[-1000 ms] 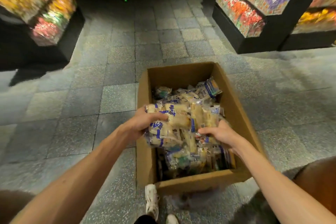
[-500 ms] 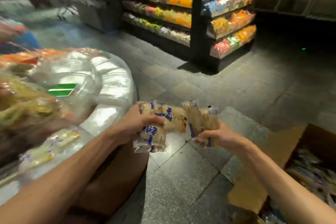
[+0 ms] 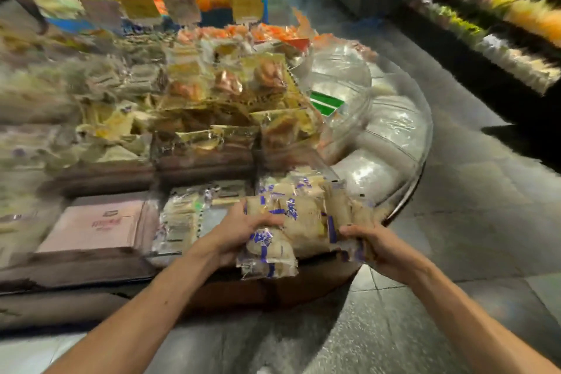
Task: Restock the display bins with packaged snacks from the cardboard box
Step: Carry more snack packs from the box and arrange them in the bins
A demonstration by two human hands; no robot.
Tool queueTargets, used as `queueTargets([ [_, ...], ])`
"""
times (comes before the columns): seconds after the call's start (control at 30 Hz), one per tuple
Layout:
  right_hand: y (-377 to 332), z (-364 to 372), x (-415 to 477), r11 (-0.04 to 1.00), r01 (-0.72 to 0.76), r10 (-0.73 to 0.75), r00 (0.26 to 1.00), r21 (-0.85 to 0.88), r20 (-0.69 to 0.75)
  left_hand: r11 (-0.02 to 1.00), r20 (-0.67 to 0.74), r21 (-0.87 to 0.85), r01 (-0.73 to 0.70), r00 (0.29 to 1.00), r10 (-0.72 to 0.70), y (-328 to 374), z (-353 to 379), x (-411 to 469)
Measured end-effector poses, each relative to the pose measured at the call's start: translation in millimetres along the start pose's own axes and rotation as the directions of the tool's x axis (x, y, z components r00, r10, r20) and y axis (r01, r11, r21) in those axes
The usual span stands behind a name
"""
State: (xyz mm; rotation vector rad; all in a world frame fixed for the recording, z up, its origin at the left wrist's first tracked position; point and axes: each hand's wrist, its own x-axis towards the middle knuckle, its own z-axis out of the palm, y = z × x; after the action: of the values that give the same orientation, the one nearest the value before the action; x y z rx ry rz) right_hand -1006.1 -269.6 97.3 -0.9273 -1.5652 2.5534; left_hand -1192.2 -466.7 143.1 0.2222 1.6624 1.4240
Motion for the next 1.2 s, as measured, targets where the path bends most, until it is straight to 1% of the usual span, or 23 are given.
queueTargets([
  [0.1, 3.5, 12.8, 34.7, 0.995, -0.093, 0.092, 0.995, 0.043, 0.033, 0.999, -0.031, 0.008, 0.038, 0.999, -0.038, -3.9, -35.7, 12.3],
  [0.17, 1.1, 17.8, 51.3, 0.988, -0.134, 0.13, 0.99, 0.08, 0.054, 0.998, -0.027, -0.004, 0.059, 0.998, -0.059, -7.2, -50.0, 23.1],
  [0.23, -4.9, 19.9, 64.4, 0.976, -0.164, 0.148, 0.982, 0.146, 0.115, 0.997, -0.02, 0.001, 0.081, 0.997, -0.081, -8.0, -54.5, 30.6],
  [0.33, -16.7, 23.2, 82.7, 0.961, -0.208, 0.168, 0.963, 0.183, 0.21, 0.991, -0.033, -0.047, 0.129, 0.991, -0.131, -7.6, -55.0, 43.5],
  [0.37, -19.5, 22.6, 90.2, 0.961, -0.216, 0.173, 0.957, 0.175, 0.233, 0.987, -0.024, -0.054, 0.152, 0.988, -0.153, -6.5, -52.1, 46.7],
  [0.43, -24.8, 17.9, 104.8, 0.967, -0.233, 0.202, 0.946, 0.1, 0.252, 0.979, -0.013, -0.073, 0.188, 0.982, -0.189, -8.0, -45.3, 54.1],
  [0.53, -30.1, -0.2, 121.8, 0.963, -0.269, 0.258, 0.938, 0.019, 0.233, 0.956, -0.035, -0.159, 0.246, 0.966, -0.254, -18.0, -29.2, 62.3],
  [0.67, -36.9, -31.3, 131.2, 0.954, -0.299, 0.291, 0.941, 0.021, 0.173, 0.927, -0.042, -0.241, 0.286, 0.952, -0.305, -27.6, -16.0, 69.9],
  [0.7, -38.9, -39.8, 133.0, 0.955, -0.295, 0.29, 0.945, 0.014, 0.154, 0.922, -0.042, -0.254, 0.292, 0.949, -0.312, -29.0, -15.1, 71.3],
  [0.77, -43.2, -55.8, 135.9, 0.959, -0.282, 0.282, 0.953, -0.014, 0.112, 0.909, -0.087, -0.282, 0.306, 0.936, -0.342, -29.9, -17.5, 73.3],
  [0.9, -53.7, -79.2, 137.8, 0.969, -0.242, 0.243, 0.969, -0.044, 0.033, 0.906, -0.164, -0.281, 0.316, 0.915, -0.369, -33.3, -32.2, 79.7],
  [1.03, -54.5, -81.4, 134.2, 0.958, -0.219, 0.217, 0.976, -0.184, -0.03, 0.909, -0.18, -0.275, 0.313, 0.912, -0.368, -33.6, -46.0, 82.1],
  [1.2, -37.5, -51.0, 130.4, 0.95, -0.181, 0.183, 0.983, -0.255, -0.015, 0.916, -0.18, -0.262, 0.302, 0.918, -0.354, -26.1, -54.8, 84.9],
])
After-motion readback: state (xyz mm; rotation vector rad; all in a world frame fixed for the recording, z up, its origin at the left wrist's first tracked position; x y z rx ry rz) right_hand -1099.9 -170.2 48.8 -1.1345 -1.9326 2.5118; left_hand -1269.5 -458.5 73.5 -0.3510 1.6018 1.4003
